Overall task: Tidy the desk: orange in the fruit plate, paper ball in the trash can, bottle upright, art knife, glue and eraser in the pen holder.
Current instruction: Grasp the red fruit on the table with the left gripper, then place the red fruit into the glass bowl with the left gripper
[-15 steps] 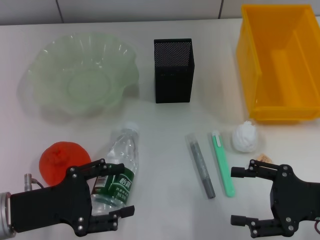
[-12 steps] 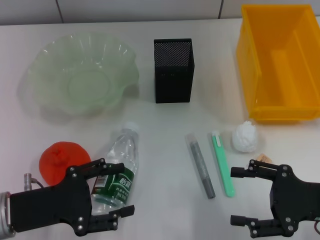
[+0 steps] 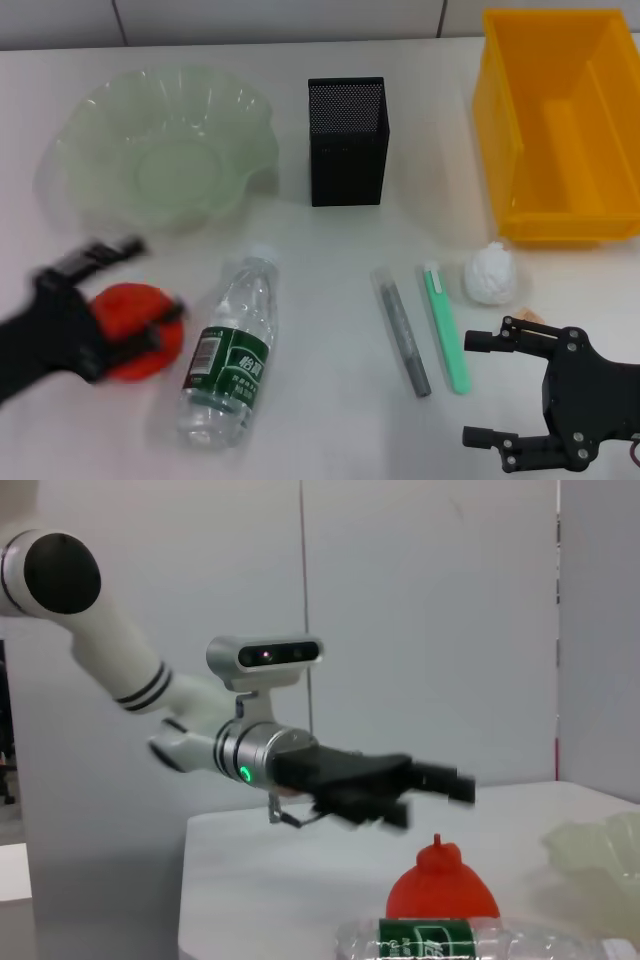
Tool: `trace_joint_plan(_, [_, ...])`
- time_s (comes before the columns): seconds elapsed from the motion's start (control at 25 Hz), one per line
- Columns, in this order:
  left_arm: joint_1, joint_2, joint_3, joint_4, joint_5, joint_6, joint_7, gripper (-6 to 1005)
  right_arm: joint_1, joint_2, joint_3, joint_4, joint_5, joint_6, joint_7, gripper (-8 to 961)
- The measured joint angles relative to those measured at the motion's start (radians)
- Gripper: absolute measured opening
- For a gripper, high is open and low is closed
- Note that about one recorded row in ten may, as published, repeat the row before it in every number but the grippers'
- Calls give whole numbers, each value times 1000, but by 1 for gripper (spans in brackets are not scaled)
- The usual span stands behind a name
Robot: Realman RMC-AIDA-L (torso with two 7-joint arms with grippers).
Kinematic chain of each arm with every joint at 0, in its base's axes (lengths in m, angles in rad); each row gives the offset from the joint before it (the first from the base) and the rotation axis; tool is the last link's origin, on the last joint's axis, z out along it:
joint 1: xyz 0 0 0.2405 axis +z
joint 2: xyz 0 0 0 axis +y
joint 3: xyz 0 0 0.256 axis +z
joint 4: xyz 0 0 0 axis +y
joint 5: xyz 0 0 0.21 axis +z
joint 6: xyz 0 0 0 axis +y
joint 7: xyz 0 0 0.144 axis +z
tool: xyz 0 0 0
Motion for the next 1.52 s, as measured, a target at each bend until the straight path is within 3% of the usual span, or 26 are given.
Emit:
trace_joint_plan(0.04, [7,4,-94,-32,2,-16,-11,713,-2,0,1,0,1,0,-1,832])
trace_joint_plan(0.16, [15,8,-137,-50,6,-63,-38,700,-2,0,1,0,1,0,-1,832])
trace_joint_plan(0.44, [8,3,-125,-55,121,-156,-64,669,6,0,-2,0,2,0,2,832])
trace_joint_plan(1.0, [-3,12,-136,-42,157,-203,-120,608,5,3,2,6,3,-2,4,831])
trace_joint_plan(1.2, [-3,5,-148,-2,151,-177,-122,445,5,3,4,12,5,-8,4,831])
trace_joint_plan(1.36, [-6,3,-214,42,115,-71,-123,322,3,3,5,12,23,-15,4,831])
trace_joint_plan(1.52, [-57,3,-250,58,-5,-2,-143,243,1,1,15,11,47,-36,5,831])
